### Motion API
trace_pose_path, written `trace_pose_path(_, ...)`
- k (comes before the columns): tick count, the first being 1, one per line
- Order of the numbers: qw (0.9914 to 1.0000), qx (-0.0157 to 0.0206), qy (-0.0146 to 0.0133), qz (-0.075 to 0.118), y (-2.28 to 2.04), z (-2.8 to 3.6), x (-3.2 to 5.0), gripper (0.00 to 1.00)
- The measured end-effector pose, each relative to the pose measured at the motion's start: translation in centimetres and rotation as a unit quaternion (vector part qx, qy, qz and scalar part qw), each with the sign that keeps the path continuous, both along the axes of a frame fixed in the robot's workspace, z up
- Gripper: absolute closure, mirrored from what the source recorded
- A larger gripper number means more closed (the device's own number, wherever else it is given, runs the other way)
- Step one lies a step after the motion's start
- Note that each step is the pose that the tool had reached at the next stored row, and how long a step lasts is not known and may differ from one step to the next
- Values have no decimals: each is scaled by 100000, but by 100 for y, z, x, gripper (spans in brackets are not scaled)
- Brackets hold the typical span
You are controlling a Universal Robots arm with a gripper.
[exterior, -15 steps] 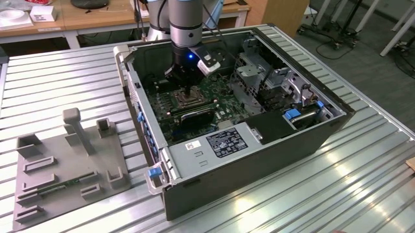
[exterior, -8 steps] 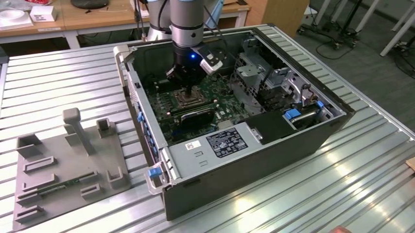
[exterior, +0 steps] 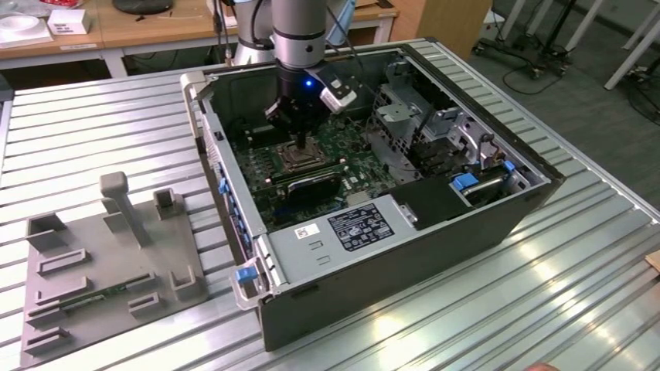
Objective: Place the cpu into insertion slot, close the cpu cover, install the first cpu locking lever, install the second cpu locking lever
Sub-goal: 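Install the first cpu locking lever, then install the second cpu locking lever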
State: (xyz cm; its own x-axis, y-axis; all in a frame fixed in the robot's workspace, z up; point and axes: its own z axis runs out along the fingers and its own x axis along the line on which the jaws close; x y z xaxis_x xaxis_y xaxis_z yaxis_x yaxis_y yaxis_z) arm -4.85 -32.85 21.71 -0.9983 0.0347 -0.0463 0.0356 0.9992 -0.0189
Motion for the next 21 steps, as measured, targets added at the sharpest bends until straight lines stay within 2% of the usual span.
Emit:
trace_pose_path(10,100000,29,-6,108,0,7,32,89)
trace_pose_path(12,100000,34,-8,115,0,7,83,89)
trace_pose_path(21,100000,19,0,114,0,17,86,89)
